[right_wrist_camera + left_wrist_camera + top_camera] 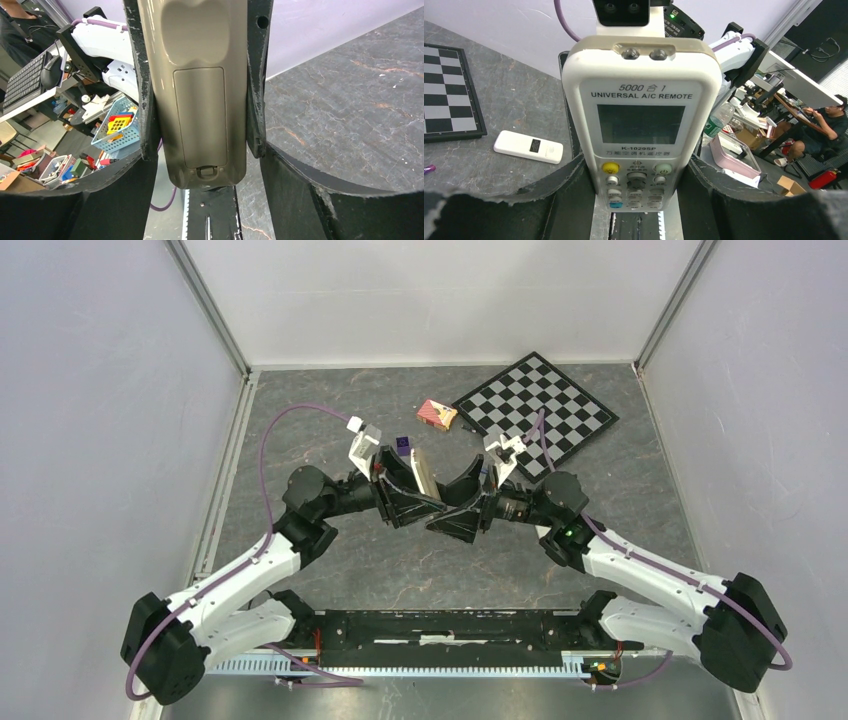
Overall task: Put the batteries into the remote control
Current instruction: Adjust the remote control.
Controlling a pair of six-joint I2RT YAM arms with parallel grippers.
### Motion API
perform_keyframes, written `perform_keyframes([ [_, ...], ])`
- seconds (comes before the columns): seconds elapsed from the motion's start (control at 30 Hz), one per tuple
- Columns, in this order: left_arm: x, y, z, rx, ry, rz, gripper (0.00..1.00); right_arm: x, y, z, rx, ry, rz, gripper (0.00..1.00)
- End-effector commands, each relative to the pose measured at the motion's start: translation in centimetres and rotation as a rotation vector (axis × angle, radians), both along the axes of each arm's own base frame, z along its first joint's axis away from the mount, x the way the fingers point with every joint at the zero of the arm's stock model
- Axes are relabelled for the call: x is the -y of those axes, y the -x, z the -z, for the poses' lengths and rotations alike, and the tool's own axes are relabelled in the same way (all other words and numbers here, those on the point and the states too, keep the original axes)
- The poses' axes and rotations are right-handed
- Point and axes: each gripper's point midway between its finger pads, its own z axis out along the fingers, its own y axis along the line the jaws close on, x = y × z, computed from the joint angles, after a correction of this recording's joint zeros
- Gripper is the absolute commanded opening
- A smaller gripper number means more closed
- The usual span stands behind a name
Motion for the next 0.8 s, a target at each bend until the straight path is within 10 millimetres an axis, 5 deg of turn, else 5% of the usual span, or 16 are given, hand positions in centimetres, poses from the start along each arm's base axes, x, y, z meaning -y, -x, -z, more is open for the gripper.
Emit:
perform_keyframes([
  [0.0,-0.5,0.7,-2.4,0.129,0.055,0.0,0.39,-0.2,0.3,-2.2,0.032,-0.041,-0.019,0.74],
  [0.2,-0.6,0.7,-2.6,0.141,0.058,-0.014,0.46,-0.2,0.4,-3.2,0.044,-0.063,-0.026,0.4],
  [0.43,-1.3,-1.2,-2.0,0.083,0.022,-0.143,0.98,-0.3,-0.8,-1.3,0.187,0.057,0.021,0.19],
  [0.53,-2.0,-2.9,-1.2,0.001,-0.034,-0.257,1.0,0.2,-1.1,1.1,0.405,0.146,0.029,0.16],
  [0.63,-2.4,-3.7,-0.1,-0.089,-0.098,-0.311,1.0,0.9,-3.9,3.7,0.51,0.289,0.146,0.12],
  [0.77,-3.0,-4.3,0.9,-0.191,-0.17,-0.367,1.0,1.4,-5.5,4.7,0.59,0.38,0.204,0.1],
])
